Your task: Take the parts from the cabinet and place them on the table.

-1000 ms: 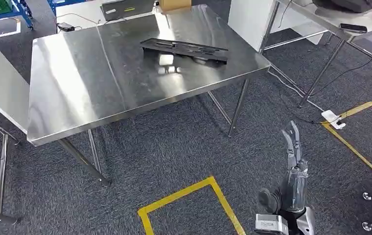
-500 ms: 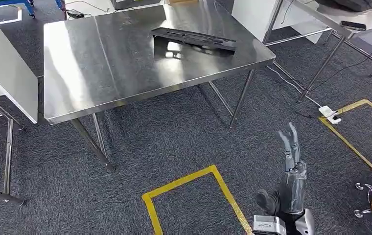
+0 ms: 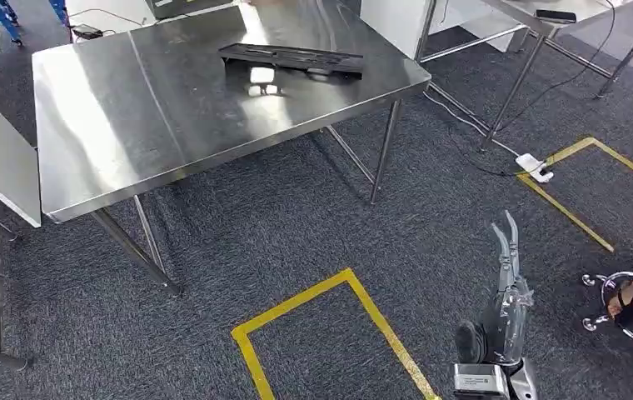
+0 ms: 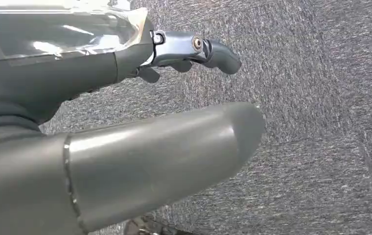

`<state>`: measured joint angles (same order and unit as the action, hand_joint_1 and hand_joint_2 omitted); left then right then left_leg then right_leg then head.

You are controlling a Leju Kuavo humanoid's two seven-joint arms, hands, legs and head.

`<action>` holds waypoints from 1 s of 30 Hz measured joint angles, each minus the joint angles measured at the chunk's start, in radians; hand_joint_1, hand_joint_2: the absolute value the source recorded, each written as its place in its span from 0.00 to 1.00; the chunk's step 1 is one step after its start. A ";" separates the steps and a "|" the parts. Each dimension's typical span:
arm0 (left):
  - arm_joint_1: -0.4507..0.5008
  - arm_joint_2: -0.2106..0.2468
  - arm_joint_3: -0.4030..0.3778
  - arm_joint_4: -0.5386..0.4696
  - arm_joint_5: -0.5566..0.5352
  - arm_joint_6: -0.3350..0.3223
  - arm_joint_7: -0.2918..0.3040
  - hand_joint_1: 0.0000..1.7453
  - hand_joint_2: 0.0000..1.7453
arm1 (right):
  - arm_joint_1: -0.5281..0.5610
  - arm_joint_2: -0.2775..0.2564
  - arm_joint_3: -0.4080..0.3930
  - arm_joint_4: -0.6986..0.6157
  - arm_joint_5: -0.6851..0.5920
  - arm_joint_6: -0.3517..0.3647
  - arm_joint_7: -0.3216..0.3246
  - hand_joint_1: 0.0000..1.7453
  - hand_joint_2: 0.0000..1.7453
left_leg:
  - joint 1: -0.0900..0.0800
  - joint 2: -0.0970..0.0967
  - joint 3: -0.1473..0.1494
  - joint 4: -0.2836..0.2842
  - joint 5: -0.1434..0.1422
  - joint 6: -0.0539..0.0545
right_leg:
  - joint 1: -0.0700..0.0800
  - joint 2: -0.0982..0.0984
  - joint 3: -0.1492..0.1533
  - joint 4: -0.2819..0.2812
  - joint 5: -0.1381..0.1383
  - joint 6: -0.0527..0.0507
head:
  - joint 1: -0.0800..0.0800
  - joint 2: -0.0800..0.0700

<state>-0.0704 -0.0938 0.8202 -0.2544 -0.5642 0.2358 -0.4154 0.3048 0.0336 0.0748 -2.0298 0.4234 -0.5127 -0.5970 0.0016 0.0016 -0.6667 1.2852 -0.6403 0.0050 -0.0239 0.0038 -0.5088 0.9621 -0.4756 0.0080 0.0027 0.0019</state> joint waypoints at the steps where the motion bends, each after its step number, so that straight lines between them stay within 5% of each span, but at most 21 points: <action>1: 0.001 0.000 0.000 0.000 0.000 0.000 0.000 0.00 0.00 | 0.002 0.001 0.000 0.001 0.000 0.000 0.000 0.00 0.00 | 0.005 0.000 -0.012 0.030 0.001 -0.003 | -0.001 0.009 -0.001 0.000 0.002 0.002 | -0.001 0.000; 2: 0.001 0.000 0.002 0.000 0.000 0.000 0.000 0.00 0.00 | 0.003 0.001 0.000 0.002 0.000 0.000 0.000 0.00 0.00 | 0.010 0.000 0.000 0.009 0.026 -0.005 | -0.003 0.019 -0.001 0.002 0.002 0.004 | 0.000 0.000; 4: 0.000 0.000 0.003 0.000 0.000 0.000 0.000 0.00 0.00 | 0.003 0.002 0.000 0.002 0.000 0.000 0.000 0.00 0.00 | 0.021 -0.011 0.077 -0.140 0.115 -0.011 | -0.009 0.040 -0.001 0.009 0.002 0.006 | 0.000 0.000; 5: 0.001 0.001 0.004 0.000 0.000 0.000 0.000 0.00 0.00 | 0.003 0.003 0.000 0.002 0.000 0.000 0.000 0.00 0.00 | 0.028 -0.038 0.117 -0.223 0.152 -0.013 | -0.009 0.050 -0.003 0.013 0.002 0.007 | 0.000 0.000; 6: 0.001 0.001 0.005 0.000 0.000 0.000 0.000 0.00 0.00 | 0.002 0.003 0.000 0.002 0.000 0.000 0.000 0.00 0.00 | 0.034 -0.099 0.133 -0.261 0.148 -0.016 | -0.003 0.058 -0.015 0.022 0.000 0.017 | -0.001 0.000; 10: 0.002 0.000 0.005 0.000 0.000 0.000 0.000 0.00 0.00 | 0.004 0.004 0.000 0.002 0.000 0.000 -0.001 0.00 0.00 | 0.020 -0.059 0.124 -0.276 0.145 0.008 | -0.003 0.103 -0.054 0.022 0.019 0.054 | 0.000 0.000; 11: 0.000 -0.003 0.005 0.000 0.000 0.000 0.000 0.00 0.00 | 0.005 0.003 0.000 0.002 0.000 0.000 0.000 0.00 0.00 | 0.026 -0.043 0.127 -0.287 0.154 0.021 | -0.007 0.081 -0.061 0.037 0.010 0.056 | 0.000 0.000; 12: -0.001 -0.002 0.005 0.000 0.000 0.000 0.000 0.00 0.00 | 0.004 0.004 0.000 0.002 0.000 0.000 -0.001 0.00 0.00 | 0.022 -0.033 0.126 -0.289 0.156 0.028 | -0.003 0.035 -0.079 0.073 -0.012 0.051 | 0.003 0.000; 13: 0.000 0.000 0.006 0.000 0.000 0.000 0.000 0.00 0.00 | 0.001 0.004 0.000 0.002 -0.001 0.000 -0.001 0.00 0.00 | 0.020 -0.017 0.125 -0.289 0.156 0.033 | -0.003 0.015 -0.114 0.145 -0.048 0.044 | 0.008 0.000; 16: 0.001 0.000 0.013 0.000 0.000 -0.001 0.000 0.00 0.00 | 0.002 0.004 0.000 0.003 -0.009 0.001 -0.004 0.00 0.00 | 0.012 0.026 0.121 -0.289 0.157 0.035 | -0.002 0.009 -0.206 0.347 -0.114 0.045 | 0.008 0.000; 18: 0.001 -0.001 0.013 0.000 -0.001 -0.003 0.000 0.00 0.00 | 0.002 0.003 -0.002 0.006 -0.019 0.001 -0.008 0.00 0.00 | 0.011 0.050 0.121 -0.289 0.157 0.035 | -0.002 0.004 -0.165 0.281 -0.082 0.058 | 0.008 0.000; 20: 0.000 -0.002 0.013 0.000 -0.001 -0.005 -0.002 0.00 0.00 | -0.002 0.003 -0.007 0.006 -0.028 0.002 -0.011 0.00 0.00 | 0.011 0.071 0.125 -0.288 0.156 0.033 | -0.002 -0.034 -0.053 0.084 -0.016 0.070 | 0.008 0.000; 21: 0.000 -0.001 0.013 0.000 -0.001 -0.005 -0.003 0.00 0.00 | -0.007 0.003 -0.009 0.006 -0.032 0.003 -0.011 0.00 0.00 | 0.005 0.080 0.126 -0.287 0.154 0.028 | 0.001 -0.076 -0.027 0.021 -0.016 0.059 | 0.008 0.000; 22: 0.000 -0.002 0.014 0.000 -0.002 -0.005 -0.005 0.00 0.00 | -0.010 0.003 -0.010 0.007 -0.037 0.004 -0.011 0.00 0.00 | 0.001 0.088 0.127 -0.286 0.152 0.022 | 0.014 -0.063 -0.027 0.021 -0.007 0.051 | 0.007 0.000; 25: -0.003 -0.002 0.014 0.000 -0.004 -0.005 -0.006 0.00 0.00 | -0.012 0.004 -0.019 0.010 -0.046 0.017 -0.011 0.00 0.00 | 0.003 0.111 0.132 -0.290 0.155 0.007 | 0.014 -0.033 -0.041 0.023 -0.002 0.035 | 0.007 0.000; 26: -0.004 -0.002 0.015 0.000 -0.003 -0.003 -0.006 0.00 0.00 | -0.014 0.005 -0.021 0.010 -0.048 0.023 -0.011 0.00 0.00 | 0.006 0.109 0.128 -0.287 0.149 0.001 | -0.003 -0.023 -0.026 0.018 0.005 0.024 | 0.007 0.000; 27: -0.006 0.000 0.018 0.000 -0.003 -0.002 -0.006 0.00 0.00 | -0.017 0.007 -0.022 0.012 -0.050 0.031 -0.011 0.00 0.00 | 0.010 0.061 0.119 -0.255 0.119 -0.006 | -0.005 -0.016 -0.031 0.017 0.008 0.019 | 0.005 0.000; 28: -0.006 -0.002 0.021 0.000 -0.002 0.000 -0.006 0.00 0.00 | -0.022 0.008 -0.023 0.015 -0.052 0.036 -0.011 0.00 0.00 | 0.013 0.034 0.100 -0.209 0.085 -0.007 | -0.005 -0.009 -0.032 0.018 0.010 0.013 | 0.005 0.000; 30: -0.002 -0.003 0.027 0.001 0.001 0.005 -0.006 0.00 0.00 | -0.037 0.013 -0.023 0.030 -0.054 0.050 -0.012 0.00 0.00 | 0.013 0.002 0.019 -0.028 -0.003 -0.011 | -0.001 0.013 -0.039 0.018 0.014 0.008 | 0.005 0.000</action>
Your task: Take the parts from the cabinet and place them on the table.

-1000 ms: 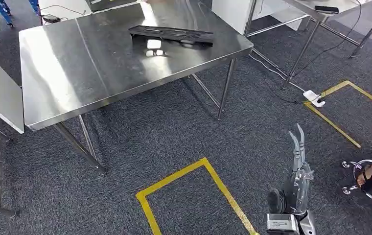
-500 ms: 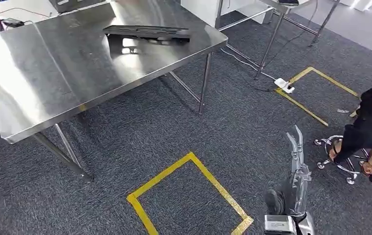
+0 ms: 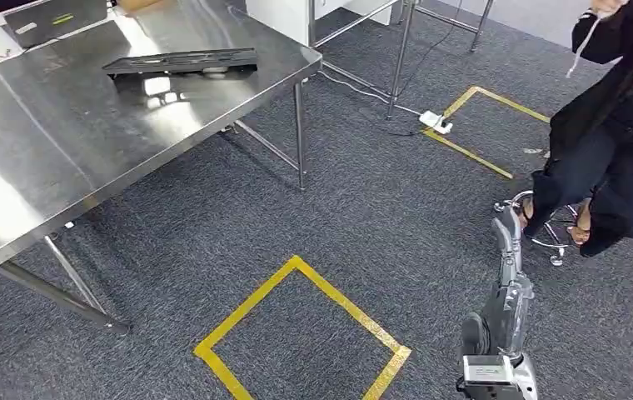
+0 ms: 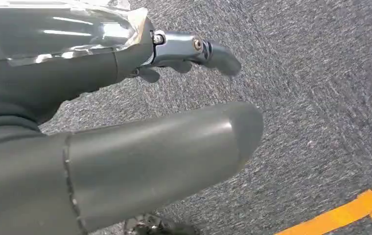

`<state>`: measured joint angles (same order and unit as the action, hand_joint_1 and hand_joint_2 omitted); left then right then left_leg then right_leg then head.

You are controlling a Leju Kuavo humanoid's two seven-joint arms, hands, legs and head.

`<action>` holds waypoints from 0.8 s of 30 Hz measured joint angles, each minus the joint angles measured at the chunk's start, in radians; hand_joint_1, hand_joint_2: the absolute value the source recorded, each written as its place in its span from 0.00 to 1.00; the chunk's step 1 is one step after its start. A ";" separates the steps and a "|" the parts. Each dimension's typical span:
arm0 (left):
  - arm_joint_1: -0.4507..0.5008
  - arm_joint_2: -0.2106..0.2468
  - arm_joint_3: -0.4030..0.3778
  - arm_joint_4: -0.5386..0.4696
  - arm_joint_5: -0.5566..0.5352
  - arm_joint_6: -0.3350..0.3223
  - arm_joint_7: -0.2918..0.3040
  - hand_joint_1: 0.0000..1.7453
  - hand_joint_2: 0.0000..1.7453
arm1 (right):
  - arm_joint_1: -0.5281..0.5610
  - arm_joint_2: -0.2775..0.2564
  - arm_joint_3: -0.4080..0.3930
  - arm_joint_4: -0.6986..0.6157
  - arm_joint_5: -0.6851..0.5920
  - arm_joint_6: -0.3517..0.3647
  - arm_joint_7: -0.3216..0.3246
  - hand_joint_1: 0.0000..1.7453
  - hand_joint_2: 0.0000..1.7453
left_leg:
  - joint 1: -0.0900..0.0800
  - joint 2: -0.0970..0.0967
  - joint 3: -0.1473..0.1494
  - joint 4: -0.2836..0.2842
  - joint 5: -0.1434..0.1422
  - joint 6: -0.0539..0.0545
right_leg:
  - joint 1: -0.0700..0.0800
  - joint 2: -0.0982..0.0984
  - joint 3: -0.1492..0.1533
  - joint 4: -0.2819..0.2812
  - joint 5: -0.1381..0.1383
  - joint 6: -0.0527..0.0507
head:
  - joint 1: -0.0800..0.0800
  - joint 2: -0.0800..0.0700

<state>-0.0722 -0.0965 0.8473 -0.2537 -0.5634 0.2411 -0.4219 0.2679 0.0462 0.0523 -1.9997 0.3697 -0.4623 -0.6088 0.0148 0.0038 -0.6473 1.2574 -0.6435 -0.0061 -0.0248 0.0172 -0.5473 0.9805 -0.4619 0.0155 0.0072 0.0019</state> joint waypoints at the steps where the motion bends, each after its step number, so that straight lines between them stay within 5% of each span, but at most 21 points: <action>1: 0.002 0.000 0.002 0.000 0.002 0.003 0.000 0.00 0.00 | -0.005 0.001 0.000 0.011 -0.002 0.003 0.000 0.00 0.00 | 0.000 -0.003 -0.024 0.050 -0.011 0.000 | 0.002 0.011 -0.001 0.001 0.000 0.000 | 0.000 0.000; 3: 0.002 0.000 0.008 0.000 0.005 0.008 0.000 0.00 0.00 | -0.012 0.001 -0.001 0.026 -0.002 0.008 0.000 0.00 0.00 | 0.000 -0.004 -0.011 0.016 0.037 0.003 | 0.003 0.034 0.001 0.003 0.000 0.000 | 0.000 0.000; 5: 0.002 0.000 0.013 0.000 0.005 0.010 0.000 0.00 0.00 | -0.022 0.002 -0.001 0.035 -0.003 0.010 0.000 0.00 0.00 | 0.003 -0.028 0.071 -0.163 0.141 0.009 | 0.002 0.062 0.006 0.006 0.000 0.001 | 0.000 0.000; 6: 0.002 0.001 0.014 0.000 0.005 0.010 0.000 0.00 0.00 | -0.025 0.002 -0.001 0.038 -0.004 0.010 0.000 0.00 0.00 | 0.007 -0.083 0.096 -0.225 0.159 0.014 | 0.001 0.072 0.002 0.006 0.000 0.001 | 0.001 0.000; 7: 0.004 0.001 0.018 0.001 0.006 0.010 0.000 0.00 0.00 | -0.032 0.003 -0.001 0.042 -0.005 0.010 0.000 0.00 0.00 | 0.012 -0.118 0.100 -0.240 0.155 0.017 | 0.015 0.081 -0.008 0.015 0.001 0.006 | 0.002 0.000; 10: 0.003 0.000 0.021 0.001 0.008 0.011 -0.001 0.00 0.00 | -0.033 0.005 -0.001 0.050 -0.005 0.011 -0.001 0.00 0.00 | -0.002 -0.082 0.099 -0.245 0.149 0.023 | -0.001 0.119 -0.029 0.009 0.014 0.029 | 0.001 0.000; 11: 0.002 -0.004 0.021 0.001 0.008 0.010 -0.001 0.00 0.00 | -0.034 0.005 -0.002 0.050 -0.005 0.011 -0.002 0.00 0.00 | 0.005 -0.065 0.105 -0.260 0.157 0.035 | 0.011 0.125 -0.040 0.009 0.014 0.037 | 0.003 0.000; 12: 0.000 -0.005 0.021 0.000 0.008 0.011 -0.002 0.00 0.00 | -0.034 0.005 -0.002 0.052 -0.005 0.011 -0.002 0.00 0.00 | 0.004 -0.049 0.110 -0.268 0.162 0.042 | 0.005 0.062 -0.047 0.033 0.001 0.037 | 0.002 0.000; 13: 0.001 -0.005 0.021 0.000 0.008 0.011 -0.002 0.00 0.00 | -0.040 0.005 -0.002 0.053 -0.005 0.011 -0.002 0.00 0.00 | 0.004 -0.035 0.110 -0.270 0.162 0.050 | 0.010 0.020 -0.071 0.084 -0.027 0.033 | 0.010 0.000; 14: 0.002 -0.004 0.021 0.001 0.008 0.011 -0.002 0.00 0.00 | -0.044 0.005 -0.002 0.055 -0.005 0.011 -0.002 0.00 0.00 | 0.003 -0.018 0.110 -0.270 0.162 0.050 | 0.009 0.005 -0.109 0.157 -0.060 0.030 | 0.012 0.000; 16: 0.003 -0.005 0.022 0.001 0.008 0.011 -0.002 0.00 0.00 | -0.043 0.005 -0.002 0.061 -0.005 0.011 -0.002 0.00 0.00 | 0.000 0.015 0.108 -0.269 0.161 0.051 | 0.006 -0.004 -0.180 0.303 -0.108 0.033 | 0.012 0.000; 17: 0.003 -0.005 0.022 0.001 0.009 0.012 -0.002 0.00 0.00 | -0.043 0.005 -0.002 0.064 -0.008 0.013 -0.002 0.00 0.00 | -0.001 0.030 0.108 -0.269 0.161 0.051 | 0.005 -0.006 -0.188 0.325 -0.108 0.039 | 0.012 0.000; 23: 0.003 -0.005 0.022 0.001 0.009 0.012 -0.002 0.00 0.00 | -0.043 0.005 -0.002 0.066 -0.010 0.013 -0.001 0.00 0.00 | -0.001 0.034 0.108 -0.269 0.161 0.051 | 0.005 -0.006 -0.185 0.320 -0.106 0.042 | 0.012 0.000; 24: 0.001 -0.009 0.023 0.000 0.002 0.016 -0.002 0.00 0.00 | -0.045 0.005 -0.003 0.080 -0.016 0.016 0.003 0.00 0.00 | -0.007 0.081 0.119 -0.268 0.154 0.038 | -0.001 -0.108 -0.009 0.002 -0.007 0.060 | 0.013 0.000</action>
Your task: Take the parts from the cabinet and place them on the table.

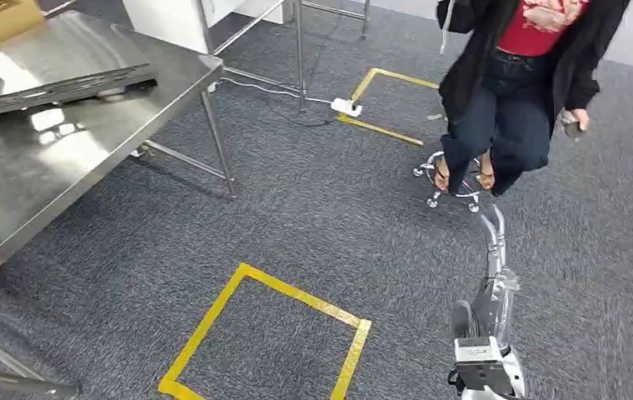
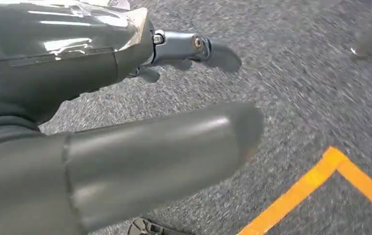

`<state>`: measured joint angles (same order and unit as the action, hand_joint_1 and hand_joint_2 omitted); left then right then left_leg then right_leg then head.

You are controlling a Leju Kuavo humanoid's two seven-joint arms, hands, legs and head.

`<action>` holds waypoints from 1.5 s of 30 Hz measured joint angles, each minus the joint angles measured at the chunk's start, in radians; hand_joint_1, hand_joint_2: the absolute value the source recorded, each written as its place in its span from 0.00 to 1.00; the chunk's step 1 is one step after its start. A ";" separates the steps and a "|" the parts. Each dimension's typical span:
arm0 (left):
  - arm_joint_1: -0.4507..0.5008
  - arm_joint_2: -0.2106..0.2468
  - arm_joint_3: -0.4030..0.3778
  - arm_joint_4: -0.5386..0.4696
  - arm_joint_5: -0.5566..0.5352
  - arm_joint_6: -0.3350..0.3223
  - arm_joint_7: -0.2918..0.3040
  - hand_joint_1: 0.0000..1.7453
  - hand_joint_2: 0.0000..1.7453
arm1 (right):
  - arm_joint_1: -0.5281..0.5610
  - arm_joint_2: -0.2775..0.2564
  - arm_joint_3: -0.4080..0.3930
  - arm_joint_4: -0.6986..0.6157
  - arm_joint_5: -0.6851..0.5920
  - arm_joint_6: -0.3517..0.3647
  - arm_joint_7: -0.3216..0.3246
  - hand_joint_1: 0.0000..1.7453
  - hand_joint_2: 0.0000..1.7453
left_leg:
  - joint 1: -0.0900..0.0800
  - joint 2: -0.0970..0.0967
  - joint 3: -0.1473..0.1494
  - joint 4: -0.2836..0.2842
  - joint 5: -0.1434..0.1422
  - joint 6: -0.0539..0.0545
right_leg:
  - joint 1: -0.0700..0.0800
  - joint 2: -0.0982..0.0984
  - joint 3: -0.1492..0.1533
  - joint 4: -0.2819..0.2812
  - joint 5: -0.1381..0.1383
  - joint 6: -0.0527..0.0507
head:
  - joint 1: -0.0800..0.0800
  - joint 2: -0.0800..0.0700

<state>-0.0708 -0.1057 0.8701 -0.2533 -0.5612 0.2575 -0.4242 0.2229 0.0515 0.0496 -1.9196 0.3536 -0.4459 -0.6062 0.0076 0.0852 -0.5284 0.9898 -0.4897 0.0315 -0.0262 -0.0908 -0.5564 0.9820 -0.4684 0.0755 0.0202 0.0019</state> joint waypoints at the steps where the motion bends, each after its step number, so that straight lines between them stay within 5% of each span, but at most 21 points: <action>1: -0.001 -0.004 0.002 0.000 -0.008 0.010 0.000 0.00 0.00 | 0.008 0.000 -0.007 0.015 -0.019 0.000 0.003 0.00 0.00 | -0.002 0.032 0.012 -0.004 -0.006 -0.018 | 0.015 0.037 -0.011 0.003 0.008 -0.018 | -0.003 0.000; 2: -0.002 -0.006 0.002 0.000 -0.009 0.013 0.002 0.00 0.00 | 0.014 -0.001 -0.013 0.018 -0.028 0.002 0.002 0.00 0.00 | 0.001 0.043 0.014 -0.004 -0.010 -0.026 | 0.010 0.049 -0.008 -0.001 0.011 -0.028 | -0.002 0.000; 4: -0.001 -0.006 0.002 0.000 -0.013 0.018 0.002 0.00 0.00 | 0.028 -0.001 -0.018 0.024 -0.046 0.003 -0.006 0.00 0.00 | 0.011 -0.035 -0.007 0.053 -0.061 -0.034 | -0.006 0.071 0.000 -0.004 0.020 -0.046 | -0.005 0.000; 7: 0.008 -0.008 0.003 0.004 -0.016 0.041 0.006 0.00 0.00 | 0.066 0.005 -0.019 0.034 -0.069 0.002 -0.023 0.00 0.00 | 0.012 -0.086 -0.115 0.293 -0.179 -0.036 | 0.003 0.104 -0.004 -0.003 0.022 -0.057 | -0.007 0.000; 9: 0.015 -0.007 0.005 0.005 -0.016 0.048 0.005 0.00 0.00 | 0.099 0.007 -0.020 0.040 -0.084 -0.001 -0.036 0.00 0.00 | 0.013 -0.087 -0.129 0.306 -0.155 -0.037 | 0.004 0.130 -0.003 -0.002 0.022 -0.057 | -0.007 0.000; 11: 0.019 -0.005 0.007 0.005 -0.014 0.051 0.004 0.00 0.00 | 0.114 0.008 -0.019 0.047 -0.095 -0.005 -0.044 0.00 0.00 | 0.017 -0.096 -0.066 0.162 -0.059 -0.034 | 0.002 0.162 -0.003 0.002 0.022 -0.056 | -0.007 0.000; 13: 0.021 -0.003 0.018 0.007 -0.008 0.060 0.004 0.00 0.00 | 0.127 0.010 -0.019 0.052 -0.101 -0.009 -0.047 0.00 0.00 | 0.025 -0.175 -0.012 0.035 -0.016 -0.031 | 0.007 0.185 -0.008 0.011 0.019 -0.050 | -0.007 0.000; 18: 0.019 -0.016 0.035 0.009 0.010 0.098 0.021 0.00 0.00 | 0.139 0.016 -0.005 0.068 -0.100 -0.013 -0.055 0.00 0.00 | 0.021 -0.120 -0.005 0.009 -0.004 0.001 | 0.012 0.225 -0.038 0.019 0.027 -0.017 | -0.004 0.000; 20: 0.019 -0.014 0.044 0.009 0.013 0.107 0.024 0.00 0.00 | 0.125 0.018 0.003 0.087 -0.100 -0.014 -0.057 0.00 0.00 | 0.015 -0.093 -0.003 0.004 -0.001 0.014 | 0.013 0.129 -0.090 0.117 -0.028 -0.024 | 0.006 0.000; 23: 0.021 -0.017 0.050 0.009 0.013 0.107 0.028 0.00 0.00 | 0.116 0.019 0.008 0.108 -0.102 -0.014 -0.057 0.00 0.00 | 0.008 -0.051 -0.006 0.005 -0.001 0.015 | 0.008 0.104 -0.185 0.329 -0.103 -0.019 | 0.006 0.000; 25: 0.021 -0.018 0.052 0.009 0.013 0.107 0.029 0.00 0.00 | 0.115 0.019 0.010 0.119 -0.102 -0.014 -0.057 0.00 0.00 | 0.009 -0.024 -0.005 0.005 -0.002 0.013 | 0.002 0.098 -0.146 0.271 -0.075 0.000 | 0.006 0.000; 27: 0.020 -0.021 0.055 0.009 0.016 0.111 0.030 0.00 0.00 | 0.112 0.019 0.012 0.125 -0.106 -0.012 -0.057 0.00 0.00 | 0.012 -0.003 0.000 0.005 -0.006 0.007 | -0.006 0.064 -0.035 0.079 -0.013 0.018 | 0.006 0.000; 28: 0.020 -0.019 0.057 0.009 0.018 0.114 0.032 0.00 0.00 | 0.107 0.019 0.015 0.129 -0.111 -0.009 -0.057 0.00 0.00 | 0.007 0.004 0.003 0.005 -0.008 0.001 | -0.005 0.015 0.001 0.010 -0.005 0.014 | 0.009 0.000; 32: 0.012 -0.024 0.074 0.009 0.029 0.131 0.044 0.00 0.00 | 0.067 0.006 0.034 0.165 -0.136 -0.002 -0.058 0.00 0.00 | 0.006 0.042 0.012 0.005 -0.012 -0.023 | 0.014 0.056 -0.007 0.012 0.006 -0.014 | 0.003 0.000; 33: 0.010 -0.029 0.077 0.009 0.031 0.135 0.046 0.00 0.00 | 0.057 0.001 0.039 0.172 -0.144 -0.003 -0.058 0.00 0.00 | 0.013 0.032 0.009 0.009 -0.020 -0.034 | -0.001 0.066 0.000 0.006 0.013 -0.028 | 0.003 0.000; 35: 0.010 -0.029 0.083 0.010 0.030 0.140 0.046 0.00 0.00 | 0.035 -0.008 0.051 0.185 -0.156 -0.009 -0.059 0.00 0.00 | 0.017 -0.060 -0.025 0.094 -0.082 -0.033 | -0.004 0.083 -0.003 0.006 0.015 -0.046 | 0.000 0.000; 38: 0.020 -0.031 0.094 0.010 0.030 0.136 0.039 0.00 0.00 | 0.029 -0.016 0.065 0.197 -0.165 -0.018 -0.057 0.00 0.00 | 0.017 -0.088 -0.134 0.315 -0.173 -0.033 | 0.005 0.117 -0.003 0.007 0.015 -0.054 | -0.002 0.000; 40: 0.025 -0.031 0.096 0.010 0.026 0.120 0.026 0.00 0.00 | 0.034 -0.023 0.067 0.199 -0.172 -0.030 -0.053 0.00 0.00 | 0.017 -0.088 -0.132 0.289 -0.127 -0.032 | 0.007 0.144 -0.002 0.008 0.015 -0.054 | -0.002 0.000; 42: 0.025 -0.028 0.096 0.010 0.012 0.097 0.015 0.00 0.00 | 0.035 -0.026 0.068 0.199 -0.175 -0.043 -0.049 0.00 0.00 | 0.023 -0.107 -0.058 0.127 -0.028 -0.030 | 0.005 0.174 -0.002 0.015 0.015 -0.053 | -0.002 0.000; 44: 0.026 -0.024 0.095 0.010 -0.005 0.075 0.006 0.00 0.00 | 0.036 -0.030 0.066 0.189 -0.177 -0.051 -0.034 0.00 0.00 | 0.036 -0.211 -0.026 0.041 -0.015 -0.032 | 0.017 0.197 -0.021 0.033 0.012 -0.044 | -0.002 0.000; 45: 0.026 -0.022 0.093 0.009 -0.009 0.067 0.002 0.00 0.00 | 0.041 -0.032 0.066 0.178 -0.174 -0.053 -0.029 0.00 0.00 | 0.030 -0.193 -0.032 0.049 -0.015 -0.031 | 0.011 0.208 -0.026 0.032 0.015 -0.038 | 0.005 0.000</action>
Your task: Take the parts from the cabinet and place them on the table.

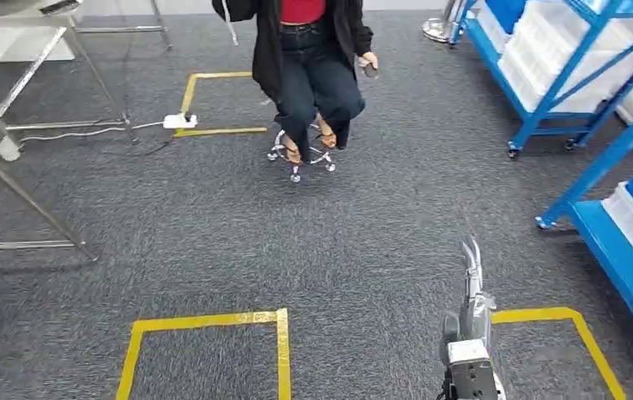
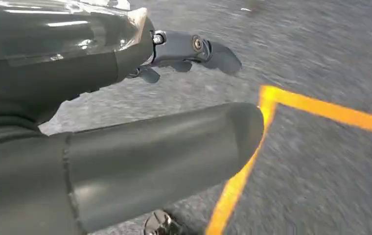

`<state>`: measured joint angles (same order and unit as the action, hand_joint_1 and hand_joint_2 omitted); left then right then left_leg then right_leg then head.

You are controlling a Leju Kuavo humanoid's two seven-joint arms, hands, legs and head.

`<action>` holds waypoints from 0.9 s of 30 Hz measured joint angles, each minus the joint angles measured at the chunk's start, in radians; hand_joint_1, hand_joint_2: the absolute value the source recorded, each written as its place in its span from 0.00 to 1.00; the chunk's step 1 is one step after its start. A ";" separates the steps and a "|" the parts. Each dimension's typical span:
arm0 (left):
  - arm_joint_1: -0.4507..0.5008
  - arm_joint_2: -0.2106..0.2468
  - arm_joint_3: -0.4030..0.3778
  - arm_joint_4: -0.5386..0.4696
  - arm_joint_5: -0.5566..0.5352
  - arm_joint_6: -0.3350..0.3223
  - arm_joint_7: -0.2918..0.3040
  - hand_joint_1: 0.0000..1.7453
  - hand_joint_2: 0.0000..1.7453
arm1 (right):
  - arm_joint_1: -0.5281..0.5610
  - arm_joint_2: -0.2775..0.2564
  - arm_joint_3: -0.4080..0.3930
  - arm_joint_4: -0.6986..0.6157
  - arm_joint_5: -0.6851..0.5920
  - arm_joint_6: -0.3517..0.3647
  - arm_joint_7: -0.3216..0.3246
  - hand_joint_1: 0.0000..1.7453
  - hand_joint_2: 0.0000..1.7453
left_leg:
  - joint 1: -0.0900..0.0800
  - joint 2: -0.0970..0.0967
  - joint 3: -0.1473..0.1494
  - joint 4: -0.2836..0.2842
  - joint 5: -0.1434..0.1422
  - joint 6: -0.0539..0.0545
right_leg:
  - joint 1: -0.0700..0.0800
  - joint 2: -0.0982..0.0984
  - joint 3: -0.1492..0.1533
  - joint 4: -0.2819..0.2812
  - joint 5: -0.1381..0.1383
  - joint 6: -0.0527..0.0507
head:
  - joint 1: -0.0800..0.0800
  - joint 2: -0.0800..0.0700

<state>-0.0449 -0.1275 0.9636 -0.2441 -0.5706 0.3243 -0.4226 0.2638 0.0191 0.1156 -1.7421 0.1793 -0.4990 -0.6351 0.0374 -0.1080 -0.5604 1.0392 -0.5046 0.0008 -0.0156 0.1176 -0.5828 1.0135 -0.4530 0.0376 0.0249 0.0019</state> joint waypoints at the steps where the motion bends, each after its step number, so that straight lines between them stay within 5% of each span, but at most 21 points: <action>1: 0.001 0.003 0.000 0.000 -0.006 -0.003 -0.005 0.00 0.00 | 0.010 0.000 -0.002 -0.013 0.002 -0.003 0.004 0.00 0.00 | -0.009 0.012 0.002 -0.001 -0.002 0.004 | -0.005 0.014 -0.009 -0.003 0.004 0.007 | 0.000 0.000; 3: 0.000 0.005 -0.001 -0.003 -0.018 -0.012 -0.016 0.00 0.00 | 0.034 -0.001 -0.010 -0.035 0.010 -0.007 0.007 0.00 0.00 | -0.012 0.041 0.011 -0.018 0.008 0.025 | -0.004 0.034 -0.019 -0.010 0.008 0.026 | 0.000 0.000; 4: -0.002 0.007 -0.002 -0.003 -0.024 -0.017 -0.021 0.00 0.00 | 0.045 -0.002 -0.015 -0.045 0.012 -0.008 0.008 0.00 0.00 | -0.012 0.059 0.018 -0.029 0.013 0.033 | -0.009 -0.030 -0.020 0.011 -0.001 0.025 | 0.000 0.000; 5: 0.000 0.009 -0.003 -0.004 -0.030 -0.019 -0.026 0.00 0.00 | 0.048 -0.002 -0.016 -0.054 0.013 -0.010 0.008 0.00 0.00 | -0.013 0.073 0.021 -0.033 0.014 0.042 | -0.001 -0.073 -0.044 0.057 -0.025 0.020 | 0.006 0.000; 7: 0.002 0.013 -0.004 -0.004 -0.037 -0.019 -0.031 0.00 0.00 | 0.054 -0.002 -0.023 -0.070 0.016 -0.010 0.008 0.00 0.00 | -0.019 0.111 0.021 -0.033 0.013 0.047 | -0.003 -0.098 -0.126 0.216 -0.089 0.015 | 0.007 0.000; 9: 0.002 0.014 -0.005 -0.004 -0.041 -0.019 -0.031 0.00 0.00 | 0.072 -0.002 -0.032 -0.081 0.018 -0.010 0.010 0.00 0.00 | -0.022 0.143 0.021 -0.032 0.011 0.048 | -0.007 -0.103 -0.172 0.311 -0.110 0.024 | 0.007 0.000; 10: 0.002 0.015 -0.005 -0.004 -0.045 -0.019 -0.031 0.00 0.00 | 0.078 -0.002 -0.035 -0.084 0.018 -0.010 0.010 0.00 0.00 | -0.022 0.158 0.022 -0.032 0.010 0.047 | -0.009 -0.106 -0.156 0.281 -0.095 0.033 | 0.007 0.000; 12: 0.000 0.015 -0.007 -0.004 -0.047 -0.020 -0.031 0.00 0.00 | 0.082 -0.002 -0.040 -0.094 0.019 -0.010 0.012 0.00 0.00 | -0.021 0.182 0.024 -0.032 0.007 0.043 | -0.016 -0.126 -0.068 0.120 -0.036 0.052 | 0.008 0.000; 13: -0.001 0.016 -0.008 -0.005 -0.049 -0.020 -0.031 0.00 0.00 | 0.082 -0.002 -0.041 -0.098 0.021 -0.010 0.013 0.00 0.00 | -0.021 0.192 0.028 -0.031 0.004 0.038 | -0.017 -0.167 -0.012 0.025 -0.010 0.056 | 0.008 0.000; 14: -0.001 0.018 -0.008 -0.005 -0.052 -0.019 -0.031 0.00 0.00 | 0.079 -0.001 -0.042 -0.103 0.022 -0.008 0.014 0.00 0.00 | -0.030 0.202 0.029 -0.028 -0.003 0.028 | -0.004 -0.202 0.012 -0.009 -0.004 0.046 | 0.008 0.000; 18: -0.012 0.018 -0.014 -0.005 -0.058 -0.017 -0.027 0.00 0.00 | 0.078 0.000 -0.061 -0.112 0.022 0.010 0.021 0.00 0.00 | -0.025 0.241 0.045 -0.035 -0.007 0.008 | 0.005 -0.155 0.005 -0.014 0.005 0.013 | 0.005 0.000; 19: -0.015 0.019 -0.017 -0.005 -0.059 -0.016 -0.026 0.00 0.00 | 0.075 0.000 -0.065 -0.115 0.022 0.014 0.022 0.00 0.00 | -0.016 0.216 0.044 -0.025 -0.019 -0.001 | -0.020 -0.144 0.013 -0.020 0.009 0.003 | 0.004 0.000; 20: -0.017 0.021 -0.017 -0.005 -0.061 -0.013 -0.024 0.00 0.00 | 0.068 0.000 -0.067 -0.117 0.022 0.018 0.022 0.00 0.00 | -0.016 0.161 0.029 0.012 -0.046 -0.001 | -0.015 -0.135 0.013 -0.021 0.010 -0.004 | 0.001 0.000; 21: -0.018 0.020 -0.018 -0.005 -0.064 -0.012 -0.023 0.00 0.00 | 0.060 0.000 -0.069 -0.116 0.022 0.020 0.024 0.00 0.00 | -0.016 0.139 0.008 0.057 -0.074 0.000 | -0.012 -0.131 0.012 -0.020 0.011 -0.011 | 0.001 0.000; 22: -0.017 0.020 -0.018 -0.005 -0.066 -0.011 -0.021 0.00 0.00 | 0.056 0.001 -0.069 -0.116 0.022 0.021 0.025 0.00 0.00 | -0.015 0.129 -0.007 0.090 -0.092 0.001 | -0.012 -0.126 0.011 -0.020 0.012 -0.017 | 0.001 0.000; 24: -0.014 0.020 -0.019 -0.005 -0.066 -0.006 -0.015 0.00 0.00 | 0.050 0.008 -0.069 -0.116 0.027 0.026 0.026 0.00 0.00 | -0.016 0.107 -0.083 0.242 -0.154 -0.001 | -0.005 -0.102 0.011 -0.020 0.012 -0.019 | -0.001 0.000; 25: -0.014 0.020 -0.019 -0.005 -0.066 -0.003 -0.012 0.00 0.00 | 0.051 0.010 -0.070 -0.116 0.031 0.027 0.028 0.00 0.00 | -0.016 0.105 -0.107 0.279 -0.156 0.000 | -0.003 -0.089 0.011 -0.020 0.012 -0.019 | 0.000 0.000; 27: -0.013 0.019 -0.018 -0.005 -0.066 0.000 -0.010 0.00 0.00 | 0.050 0.012 -0.070 -0.116 0.036 0.028 0.028 0.00 0.00 | -0.014 0.104 -0.089 0.217 -0.092 0.002 | -0.003 -0.061 0.012 -0.018 0.012 -0.018 | -0.001 0.000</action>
<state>-0.0582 -0.1083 0.9453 -0.2487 -0.6367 0.3243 -0.4330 0.3133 0.0313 0.0454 -1.8585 0.2155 -0.4707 -0.6069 0.0235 -0.0036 -0.6493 1.2560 -0.5970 0.0027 -0.0182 0.0564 -0.5713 0.9956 -0.4407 0.0192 0.0240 0.0019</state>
